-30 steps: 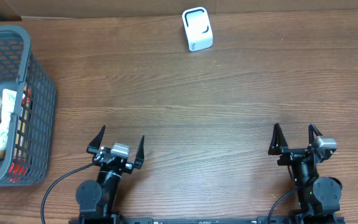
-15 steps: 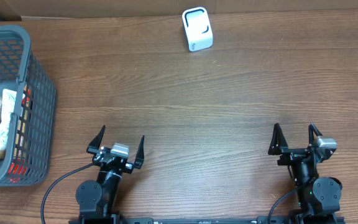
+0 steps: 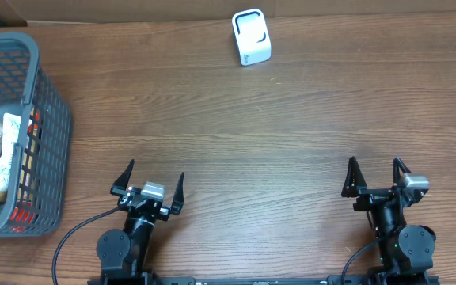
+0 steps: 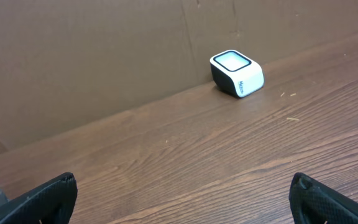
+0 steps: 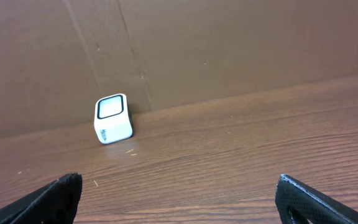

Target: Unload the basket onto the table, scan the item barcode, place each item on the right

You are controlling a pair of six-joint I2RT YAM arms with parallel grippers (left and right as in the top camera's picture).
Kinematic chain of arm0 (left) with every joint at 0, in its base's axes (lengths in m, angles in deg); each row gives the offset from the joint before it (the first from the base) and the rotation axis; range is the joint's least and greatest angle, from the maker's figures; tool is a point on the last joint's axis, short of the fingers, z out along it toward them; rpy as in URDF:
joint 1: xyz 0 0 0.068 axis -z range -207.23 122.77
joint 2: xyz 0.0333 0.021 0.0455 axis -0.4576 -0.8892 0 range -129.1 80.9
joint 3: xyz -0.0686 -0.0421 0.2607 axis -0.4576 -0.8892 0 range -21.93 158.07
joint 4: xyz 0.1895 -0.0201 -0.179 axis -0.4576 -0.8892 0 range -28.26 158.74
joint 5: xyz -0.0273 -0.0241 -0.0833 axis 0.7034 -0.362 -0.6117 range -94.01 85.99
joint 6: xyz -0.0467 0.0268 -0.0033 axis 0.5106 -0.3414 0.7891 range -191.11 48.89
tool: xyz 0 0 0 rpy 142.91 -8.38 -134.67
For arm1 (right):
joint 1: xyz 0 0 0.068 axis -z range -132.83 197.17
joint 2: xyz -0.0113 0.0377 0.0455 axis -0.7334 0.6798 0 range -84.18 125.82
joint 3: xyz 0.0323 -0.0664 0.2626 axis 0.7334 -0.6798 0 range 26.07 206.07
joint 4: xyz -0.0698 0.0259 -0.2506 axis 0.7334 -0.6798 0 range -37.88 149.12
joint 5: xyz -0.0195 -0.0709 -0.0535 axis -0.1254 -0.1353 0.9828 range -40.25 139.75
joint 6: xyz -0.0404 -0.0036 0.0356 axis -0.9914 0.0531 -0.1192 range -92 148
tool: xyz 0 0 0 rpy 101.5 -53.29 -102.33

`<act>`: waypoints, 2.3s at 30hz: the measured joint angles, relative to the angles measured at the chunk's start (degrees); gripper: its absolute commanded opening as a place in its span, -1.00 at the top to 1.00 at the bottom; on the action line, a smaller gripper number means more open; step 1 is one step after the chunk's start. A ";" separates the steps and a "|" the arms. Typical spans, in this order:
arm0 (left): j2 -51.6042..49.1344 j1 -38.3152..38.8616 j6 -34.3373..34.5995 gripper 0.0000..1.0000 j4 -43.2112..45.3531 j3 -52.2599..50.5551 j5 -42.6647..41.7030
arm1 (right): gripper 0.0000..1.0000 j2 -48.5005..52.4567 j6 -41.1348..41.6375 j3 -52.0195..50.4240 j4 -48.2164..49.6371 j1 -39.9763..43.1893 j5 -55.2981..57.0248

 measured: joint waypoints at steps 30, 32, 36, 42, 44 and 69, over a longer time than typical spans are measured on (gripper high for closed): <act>-17.16 0.00 7.82 -1.00 -8.07 19.45 0.20 | -1.00 0.33 0.00 7.10 -2.86 0.00 -8.15; -21.22 0.00 7.78 -0.99 -10.03 24.09 0.15 | -1.00 1.16 0.00 10.12 -4.76 0.02 -8.50; -30.45 0.00 7.74 -0.99 -17.77 35.65 0.13 | -1.00 3.69 -0.02 13.81 -7.96 0.02 -8.79; -44.44 0.00 6.29 -0.99 -36.35 59.78 -0.13 | -1.00 9.99 0.00 14.51 -9.20 0.02 -9.20; -49.90 0.00 5.38 -0.99 -43.56 70.51 -0.28 | -1.00 12.15 0.00 14.64 -9.31 0.02 -9.51; -80.24 0.00 1.27 -0.99 -79.62 130.81 1.09 | -1.00 43.36 -0.02 19.63 -7.37 0.02 -8.48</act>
